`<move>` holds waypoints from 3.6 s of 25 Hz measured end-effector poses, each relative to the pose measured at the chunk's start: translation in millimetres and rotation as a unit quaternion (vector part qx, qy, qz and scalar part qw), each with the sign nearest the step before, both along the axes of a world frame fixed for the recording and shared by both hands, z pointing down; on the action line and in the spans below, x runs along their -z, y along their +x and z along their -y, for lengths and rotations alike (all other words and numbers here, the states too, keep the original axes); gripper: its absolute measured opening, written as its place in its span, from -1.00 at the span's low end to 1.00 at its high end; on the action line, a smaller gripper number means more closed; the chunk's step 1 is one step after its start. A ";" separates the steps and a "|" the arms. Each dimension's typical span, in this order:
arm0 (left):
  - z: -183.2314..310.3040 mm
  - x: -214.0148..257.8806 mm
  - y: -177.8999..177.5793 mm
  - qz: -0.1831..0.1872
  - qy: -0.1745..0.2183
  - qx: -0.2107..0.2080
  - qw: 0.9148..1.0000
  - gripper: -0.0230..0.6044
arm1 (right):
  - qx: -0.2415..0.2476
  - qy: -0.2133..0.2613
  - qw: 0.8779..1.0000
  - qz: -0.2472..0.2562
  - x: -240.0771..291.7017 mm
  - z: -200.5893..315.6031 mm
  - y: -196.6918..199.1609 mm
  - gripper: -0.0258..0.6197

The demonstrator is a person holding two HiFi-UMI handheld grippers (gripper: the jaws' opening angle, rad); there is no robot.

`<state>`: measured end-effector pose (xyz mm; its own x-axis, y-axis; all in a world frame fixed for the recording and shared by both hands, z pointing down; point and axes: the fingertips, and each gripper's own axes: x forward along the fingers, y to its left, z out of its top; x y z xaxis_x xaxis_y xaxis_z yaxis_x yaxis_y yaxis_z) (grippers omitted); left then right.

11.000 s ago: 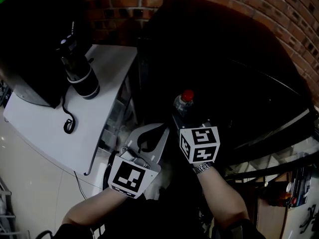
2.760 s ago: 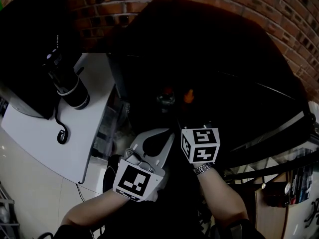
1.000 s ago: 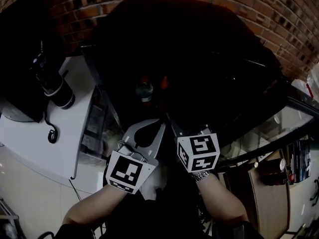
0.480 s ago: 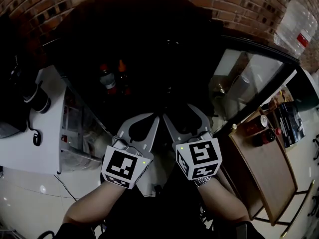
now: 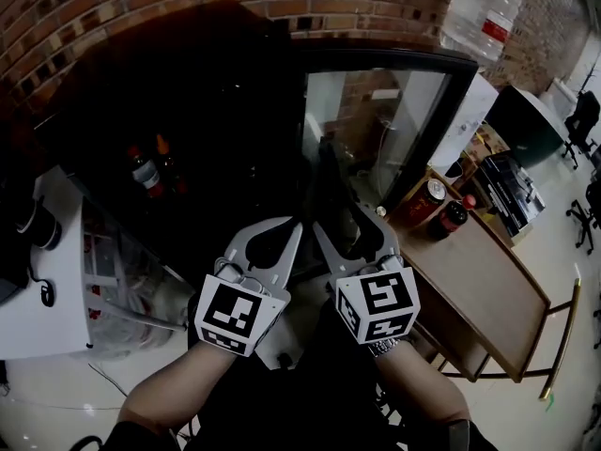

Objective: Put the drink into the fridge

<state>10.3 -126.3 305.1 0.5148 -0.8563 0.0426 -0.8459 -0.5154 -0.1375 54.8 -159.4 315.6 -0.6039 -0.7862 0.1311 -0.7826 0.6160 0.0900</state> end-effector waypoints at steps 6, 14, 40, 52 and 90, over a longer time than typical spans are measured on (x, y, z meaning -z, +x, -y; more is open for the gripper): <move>4.8 -0.4 53.6 0.012 0.005 -0.053 0.999 -0.92 | -0.056 0.004 0.998 -0.002 3.5 1.4 62.0 -0.14; 12.0 0.6 109.4 0.011 0.005 -0.105 0.994 -0.92 | -0.120 0.001 0.993 -0.003 2.0 4.1 127.6 -0.14; 48.2 -16.7 230.3 0.012 -0.022 -0.208 0.978 -0.92 | -0.263 -0.046 0.964 -0.020 -31.4 35.6 266.3 -0.12; 68.9 -32.9 252.2 0.020 -0.042 -0.221 0.974 -0.92 | -0.265 -0.085 0.960 -0.026 -59.9 75.0 291.0 -0.03; 72.0 -36.0 219.2 0.031 -0.045 -0.178 0.983 -0.92 | -0.228 -0.070 0.971 -0.006 -49.6 75.7 269.2 -0.01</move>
<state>229.5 -198.3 341.2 0.7752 -0.6137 0.1500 -0.6012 -0.7895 -0.1235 324.0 -235.1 365.2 -0.1942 -0.9454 0.2617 -0.9765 0.2118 0.0408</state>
